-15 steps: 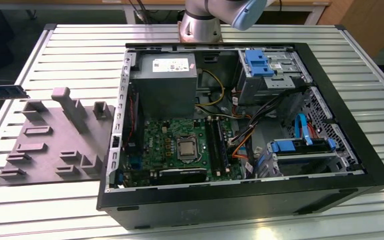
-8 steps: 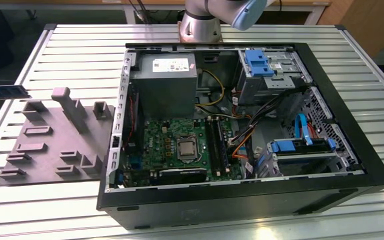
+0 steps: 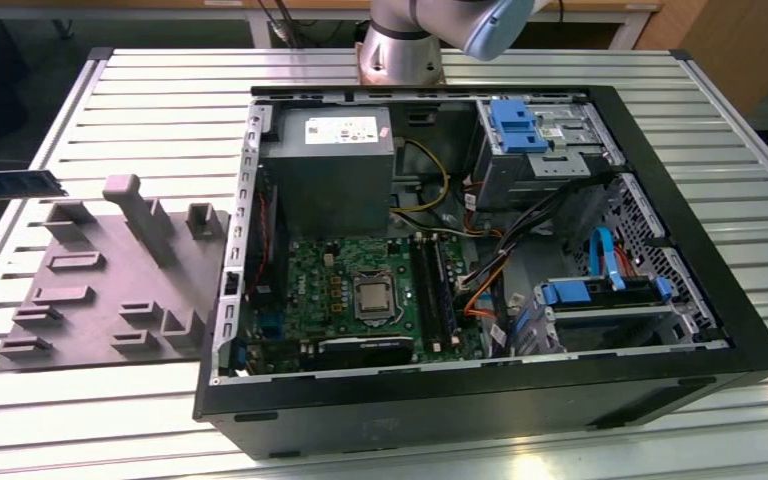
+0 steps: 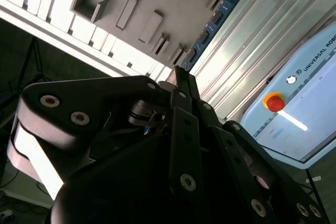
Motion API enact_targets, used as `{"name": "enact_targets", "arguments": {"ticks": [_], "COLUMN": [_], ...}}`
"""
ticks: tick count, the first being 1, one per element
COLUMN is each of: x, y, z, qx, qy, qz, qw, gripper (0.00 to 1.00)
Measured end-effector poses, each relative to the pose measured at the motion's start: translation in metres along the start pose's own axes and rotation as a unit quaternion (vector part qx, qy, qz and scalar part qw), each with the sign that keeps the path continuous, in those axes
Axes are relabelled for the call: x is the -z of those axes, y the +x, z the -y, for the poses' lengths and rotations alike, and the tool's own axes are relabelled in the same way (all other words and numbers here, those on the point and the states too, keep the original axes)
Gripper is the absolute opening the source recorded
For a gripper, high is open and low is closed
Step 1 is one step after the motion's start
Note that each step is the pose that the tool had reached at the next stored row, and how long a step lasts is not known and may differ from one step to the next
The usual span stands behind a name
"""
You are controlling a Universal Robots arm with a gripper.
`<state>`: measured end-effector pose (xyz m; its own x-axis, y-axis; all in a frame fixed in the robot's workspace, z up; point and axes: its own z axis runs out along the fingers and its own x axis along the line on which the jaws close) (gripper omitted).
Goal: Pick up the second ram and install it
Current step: 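Pick up the second ram and move it above second insertion slot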
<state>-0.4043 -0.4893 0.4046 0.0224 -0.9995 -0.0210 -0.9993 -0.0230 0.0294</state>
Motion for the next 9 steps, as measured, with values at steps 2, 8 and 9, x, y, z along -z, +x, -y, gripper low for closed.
{"name": "enact_targets", "arguments": {"ticks": [2,8,9], "x": [0.0,0.0001,0.0001], "y": [0.0,0.0001,0.0001], "z": [0.001,0.004,0.0045], "qx": [0.0,0.0,0.0], "qy": [0.0,0.0,0.0], "qz": [0.0,0.0,0.0], "qw": [1.0,1.0,1.0], "gripper": [0.12,0.12,0.12]}}
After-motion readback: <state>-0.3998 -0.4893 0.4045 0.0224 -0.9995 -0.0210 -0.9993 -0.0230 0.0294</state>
